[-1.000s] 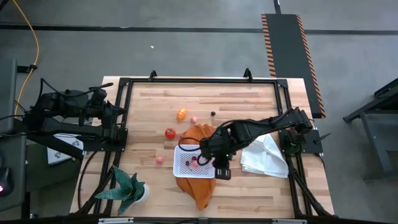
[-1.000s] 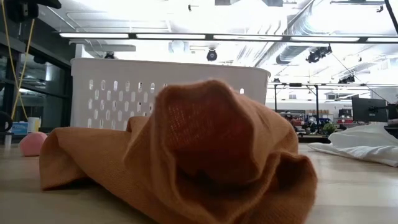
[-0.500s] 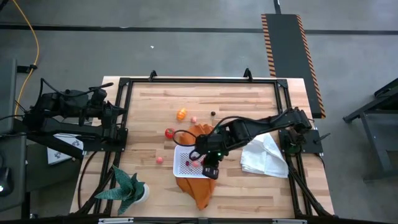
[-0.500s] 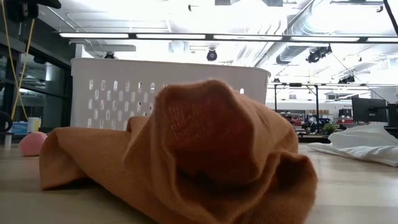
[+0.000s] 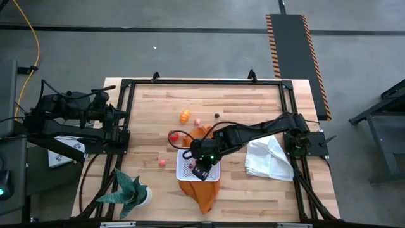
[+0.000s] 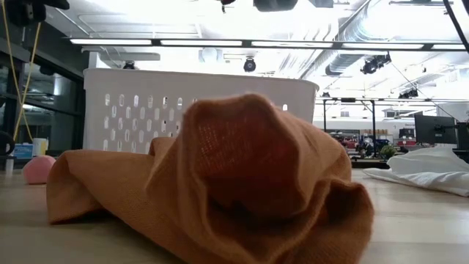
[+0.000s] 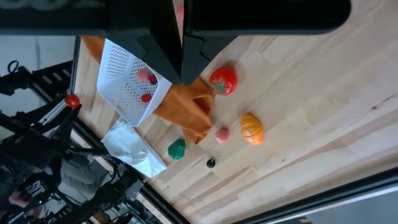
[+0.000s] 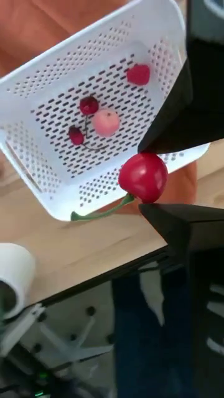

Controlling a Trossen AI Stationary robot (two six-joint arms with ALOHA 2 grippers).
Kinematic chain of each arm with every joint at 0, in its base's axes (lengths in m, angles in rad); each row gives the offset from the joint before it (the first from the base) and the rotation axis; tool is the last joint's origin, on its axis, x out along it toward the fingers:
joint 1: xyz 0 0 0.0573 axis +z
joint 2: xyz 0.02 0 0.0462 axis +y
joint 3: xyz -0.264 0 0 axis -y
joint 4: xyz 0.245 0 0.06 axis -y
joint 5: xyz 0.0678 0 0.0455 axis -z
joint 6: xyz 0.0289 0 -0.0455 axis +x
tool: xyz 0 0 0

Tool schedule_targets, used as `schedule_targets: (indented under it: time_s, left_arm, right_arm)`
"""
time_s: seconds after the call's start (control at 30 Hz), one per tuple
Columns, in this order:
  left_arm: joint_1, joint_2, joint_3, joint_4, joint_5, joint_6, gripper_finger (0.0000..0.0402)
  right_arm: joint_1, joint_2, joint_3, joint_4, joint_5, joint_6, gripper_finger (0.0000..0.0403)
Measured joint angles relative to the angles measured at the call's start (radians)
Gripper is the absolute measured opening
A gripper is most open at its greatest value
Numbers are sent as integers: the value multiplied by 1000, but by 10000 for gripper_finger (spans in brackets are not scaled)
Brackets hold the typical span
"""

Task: Pick and placing Produce into tupperware
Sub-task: Put the red cherry into the white basket

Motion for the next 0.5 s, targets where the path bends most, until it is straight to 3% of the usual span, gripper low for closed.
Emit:
schedule_targets:
  time_s: [0.5]
  left_arm:
    - [0,0,0,-21,0,84,1]
  right_arm:
    - [-14,50,0,51,57,194,112]
